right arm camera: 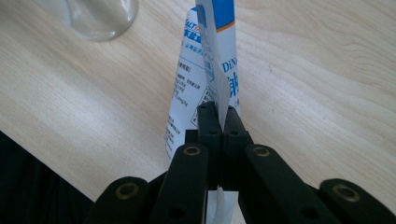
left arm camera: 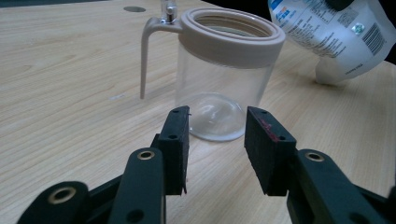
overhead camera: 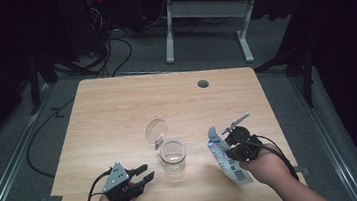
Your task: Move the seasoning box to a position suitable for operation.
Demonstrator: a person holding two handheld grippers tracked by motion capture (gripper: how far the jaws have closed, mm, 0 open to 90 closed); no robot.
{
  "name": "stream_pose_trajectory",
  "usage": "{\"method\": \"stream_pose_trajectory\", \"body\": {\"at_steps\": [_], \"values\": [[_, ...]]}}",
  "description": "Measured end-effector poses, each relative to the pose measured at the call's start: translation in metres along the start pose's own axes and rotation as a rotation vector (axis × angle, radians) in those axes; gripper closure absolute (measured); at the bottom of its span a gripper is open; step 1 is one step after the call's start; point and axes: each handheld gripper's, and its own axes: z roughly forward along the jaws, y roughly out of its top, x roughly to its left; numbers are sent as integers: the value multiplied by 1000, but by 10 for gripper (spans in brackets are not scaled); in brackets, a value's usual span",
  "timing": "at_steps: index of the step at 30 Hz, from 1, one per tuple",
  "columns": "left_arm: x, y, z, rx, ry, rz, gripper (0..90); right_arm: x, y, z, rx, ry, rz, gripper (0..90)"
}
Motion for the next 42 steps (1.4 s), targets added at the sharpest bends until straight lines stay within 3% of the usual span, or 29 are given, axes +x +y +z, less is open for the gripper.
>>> {"method": "stream_pose_trajectory", "body": {"at_steps": [10,17,24,33,38,42], "values": [[-19,2,7,4,-35,48,576,6,6,-4,32,-5,-23,900],[-48,5,25,25,-93,102,568,10,9,-12,28,3,-30,900],[-64,14,47,21,-137,118,558,10,10,-13,26,-5,-27,900],[-75,29,71,26,-163,149,561,7,11,-13,21,15,-7,900],[-78,41,77,17,-181,147,555,9,13,-15,18,12,-9,900],[-78,38,77,5,-209,121,515,14,15,-18,21,2,-19,900]]}}
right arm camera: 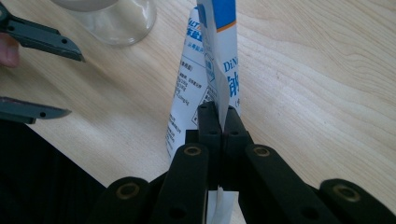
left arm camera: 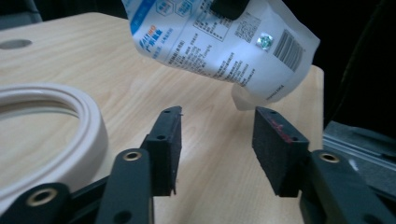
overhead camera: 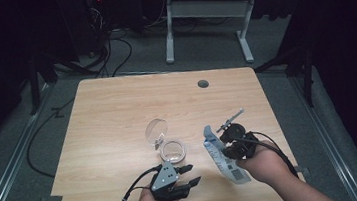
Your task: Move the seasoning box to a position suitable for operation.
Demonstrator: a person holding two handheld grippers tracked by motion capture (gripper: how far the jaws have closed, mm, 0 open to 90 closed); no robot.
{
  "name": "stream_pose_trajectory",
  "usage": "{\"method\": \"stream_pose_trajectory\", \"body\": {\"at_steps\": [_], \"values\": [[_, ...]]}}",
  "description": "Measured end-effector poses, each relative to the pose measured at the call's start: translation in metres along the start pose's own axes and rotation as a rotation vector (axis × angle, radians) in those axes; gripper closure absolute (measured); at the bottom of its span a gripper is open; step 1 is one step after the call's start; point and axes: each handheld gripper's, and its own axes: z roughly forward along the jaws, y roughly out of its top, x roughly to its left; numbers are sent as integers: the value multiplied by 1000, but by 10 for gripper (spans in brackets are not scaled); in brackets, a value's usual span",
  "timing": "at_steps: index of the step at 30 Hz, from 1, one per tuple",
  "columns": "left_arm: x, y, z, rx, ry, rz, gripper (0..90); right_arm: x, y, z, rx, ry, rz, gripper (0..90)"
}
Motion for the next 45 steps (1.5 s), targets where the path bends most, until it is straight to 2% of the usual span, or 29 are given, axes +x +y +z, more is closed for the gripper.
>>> {"method": "stream_pose_trajectory", "body": {"at_steps": [3,6,8,10,12,16,21,31,38,39,45], "values": [[-3,-9,0,-4,-9,-6,498,4,2,-1,5,-12,-17,900],[-5,-14,-1,13,-10,21,477,8,3,-3,8,-7,-29,900],[-5,-18,-3,1,-35,13,475,12,5,-4,8,1,-32,900],[-6,-20,-3,2,-44,26,464,15,6,-5,7,7,-39,900],[-6,-21,-3,5,-52,20,454,18,8,-6,7,13,-47,900],[-8,-21,-3,6,-40,33,433,25,11,-8,10,24,-47,900],[-10,-21,-2,-2,-42,30,422,30,13,-8,9,40,-71,900],[-13,-21,0,0,-42,38,393,39,17,-8,13,45,-68,900],[-14,-21,0,-3,-40,47,391,41,22,-8,22,40,-74,900],[-14,-21,0,-2,-41,47,391,42,22,-9,27,40,-62,900],[-14,-22,2,6,-42,46,390,43,29,-7,42,47,-77,900]]}}
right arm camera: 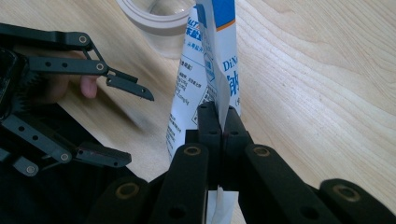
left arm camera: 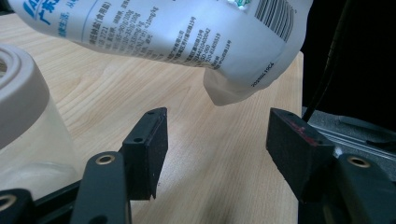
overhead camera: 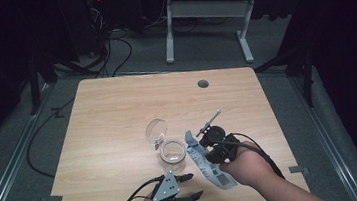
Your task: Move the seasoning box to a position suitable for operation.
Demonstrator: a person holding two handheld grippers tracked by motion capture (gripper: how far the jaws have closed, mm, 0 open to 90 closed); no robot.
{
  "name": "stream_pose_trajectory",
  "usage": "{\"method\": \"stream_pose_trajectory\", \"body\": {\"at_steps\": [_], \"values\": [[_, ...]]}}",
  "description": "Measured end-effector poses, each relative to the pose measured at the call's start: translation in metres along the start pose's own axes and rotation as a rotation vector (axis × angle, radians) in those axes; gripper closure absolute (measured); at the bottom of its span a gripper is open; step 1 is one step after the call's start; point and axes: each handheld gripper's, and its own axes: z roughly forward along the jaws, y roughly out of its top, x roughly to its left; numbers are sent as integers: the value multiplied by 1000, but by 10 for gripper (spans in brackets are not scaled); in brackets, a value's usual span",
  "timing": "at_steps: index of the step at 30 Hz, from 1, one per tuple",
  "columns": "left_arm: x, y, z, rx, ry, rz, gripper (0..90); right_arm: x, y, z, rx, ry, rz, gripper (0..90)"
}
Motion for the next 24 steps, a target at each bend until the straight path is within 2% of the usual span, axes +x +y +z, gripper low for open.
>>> {"method": "stream_pose_trajectory", "body": {"at_steps": [6,12,16,22,23,24], "values": [[-1,-1,1,9,-1,11,383,3,8,0,20,-8,2,900],[-5,-1,5,17,-14,33,344,10,16,-2,52,0,53,900],[-6,-2,9,19,-15,29,338,14,21,-3,38,-2,14,900],[-6,1,11,15,-4,31,332,25,25,-5,35,12,44,900],[-7,1,12,17,-1,30,331,25,26,-5,26,13,18,900],[-7,1,14,21,-1,23,330,26,26,-6,25,13,15,900]]}}
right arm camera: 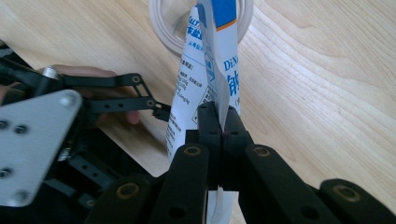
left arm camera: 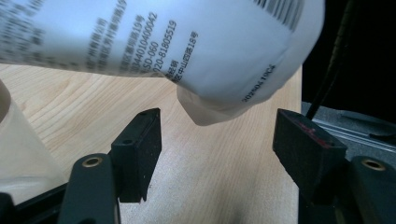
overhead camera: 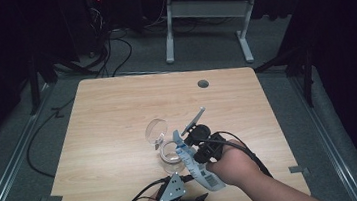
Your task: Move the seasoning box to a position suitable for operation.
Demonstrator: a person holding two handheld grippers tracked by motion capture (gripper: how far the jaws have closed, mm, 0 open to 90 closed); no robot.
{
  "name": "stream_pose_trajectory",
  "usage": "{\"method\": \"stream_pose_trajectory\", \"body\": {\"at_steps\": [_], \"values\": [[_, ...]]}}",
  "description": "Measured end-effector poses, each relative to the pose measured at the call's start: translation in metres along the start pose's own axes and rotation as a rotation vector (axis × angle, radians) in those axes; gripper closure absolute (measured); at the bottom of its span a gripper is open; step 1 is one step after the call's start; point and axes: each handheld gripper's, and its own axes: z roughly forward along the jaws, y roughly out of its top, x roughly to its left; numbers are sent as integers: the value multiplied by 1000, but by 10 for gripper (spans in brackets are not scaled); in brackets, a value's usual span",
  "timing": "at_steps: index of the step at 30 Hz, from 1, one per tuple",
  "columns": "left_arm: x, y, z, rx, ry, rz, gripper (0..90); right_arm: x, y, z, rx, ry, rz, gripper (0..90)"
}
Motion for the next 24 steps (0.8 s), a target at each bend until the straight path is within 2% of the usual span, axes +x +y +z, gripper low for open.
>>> {"method": "stream_pose_trajectory", "body": {"at_steps": [8,11,12,13,16,21,24], "values": [[-5,3,10,-1,4,-14,337,6,1,-1,-12,21,10,900],[-7,4,8,-14,22,-7,419,6,1,1,-9,22,12,900],[-8,5,8,-13,30,-9,428,7,0,1,-1,22,39,900],[-8,5,8,-14,36,-13,439,4,1,1,-9,23,15,900],[-8,5,7,-17,55,-20,539,1,0,2,-8,26,19,900],[-10,9,4,-26,81,-20,583,-1,-1,-1,-18,20,28,900],[-11,17,3,-32,95,-23,597,-3,-1,-7,-34,15,22,899]]}}
